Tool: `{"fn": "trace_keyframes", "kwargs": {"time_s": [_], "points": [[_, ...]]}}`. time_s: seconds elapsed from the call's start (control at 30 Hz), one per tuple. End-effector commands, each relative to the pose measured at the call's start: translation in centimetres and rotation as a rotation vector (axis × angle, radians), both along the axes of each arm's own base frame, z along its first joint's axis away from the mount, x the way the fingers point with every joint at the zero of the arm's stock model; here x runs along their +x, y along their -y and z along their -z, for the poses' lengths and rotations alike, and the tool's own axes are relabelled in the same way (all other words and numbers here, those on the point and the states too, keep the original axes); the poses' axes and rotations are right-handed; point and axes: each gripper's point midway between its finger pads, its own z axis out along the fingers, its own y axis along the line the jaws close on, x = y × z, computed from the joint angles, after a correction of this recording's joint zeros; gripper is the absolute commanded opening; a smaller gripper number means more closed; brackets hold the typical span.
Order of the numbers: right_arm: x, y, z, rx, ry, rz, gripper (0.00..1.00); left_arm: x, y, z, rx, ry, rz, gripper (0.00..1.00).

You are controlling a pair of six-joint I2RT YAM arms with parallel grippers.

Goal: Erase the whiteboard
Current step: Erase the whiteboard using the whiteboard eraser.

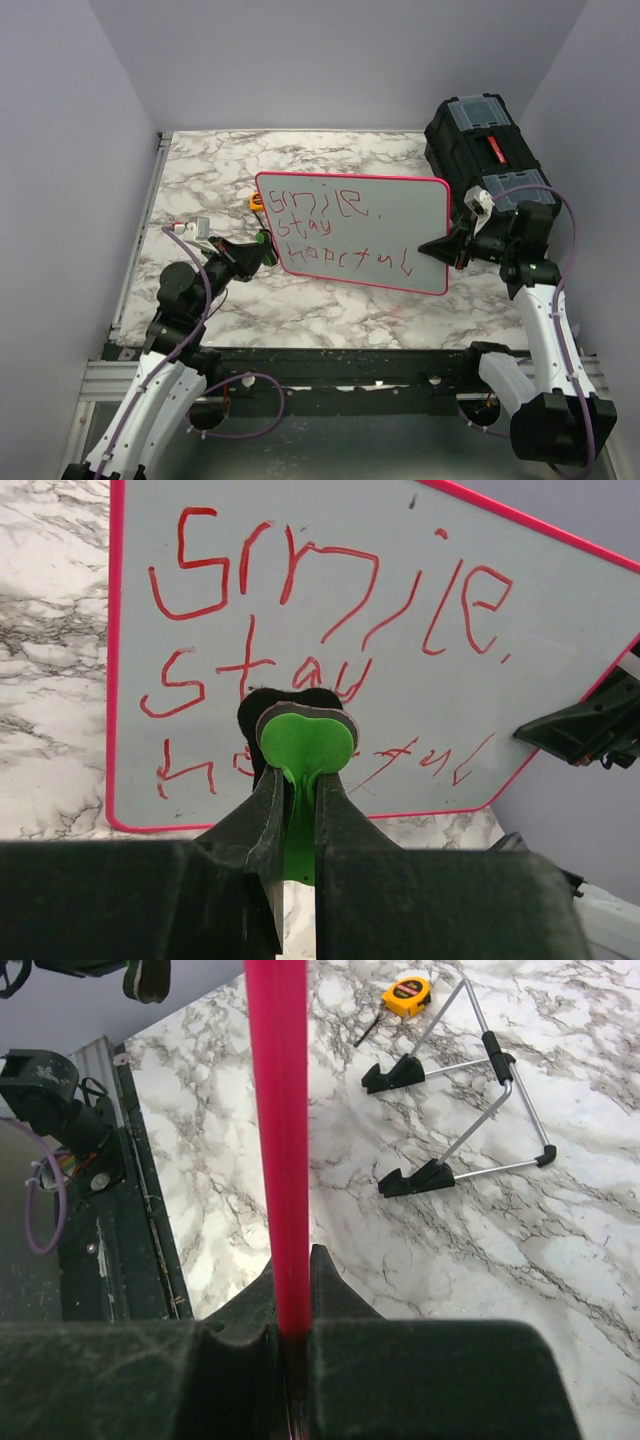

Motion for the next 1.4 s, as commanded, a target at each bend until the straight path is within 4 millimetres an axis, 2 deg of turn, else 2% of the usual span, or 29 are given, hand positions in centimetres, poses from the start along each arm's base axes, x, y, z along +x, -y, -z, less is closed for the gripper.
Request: {"fn": "trace_keyframes", "kwargs": {"time_s": [0.0,0.2,0.47,0.67,1.0,1.17,1.37], "points": [[0.9,1.0,0.0,-0.08,0.115,0.064,0.01,0.7,0.3,-2.5,-0.044,0.033,0.031,0.0],[1.4,1.1,0.3,-0.066,0.076,0.082,0.01,2.0,-0.3,-3.6,-0.041,0.056,0.004,0.0],[1.8,1.1,0.7,-0.044,0.034,0.092,0.01,4.3,-1.4,-3.0,-0.02,0.181,-0.075,0.0],[2.3,1.3,1.4,-0.053,0.014,0.103,0.01,4.4,-1.4,-3.8,-0.059,0.242,-0.066,0.0],[2.5,1.3,1.7,-0.058,-0.005,0.084,0.0,4.8,-1.4,-1.0,0.058,0.203,-0.019,0.0],[2.7,1.3,2.0,-0.059,-0.027,0.075,0.01,5.7,-2.5,-0.1,-0.023,0.154,-0.016,0.0],[2.9,1.4,2.4,-0.064,-0.039,0.076,0.01,5.9,-2.3,0.4,-0.099,0.175,0.03,0.0]]}}
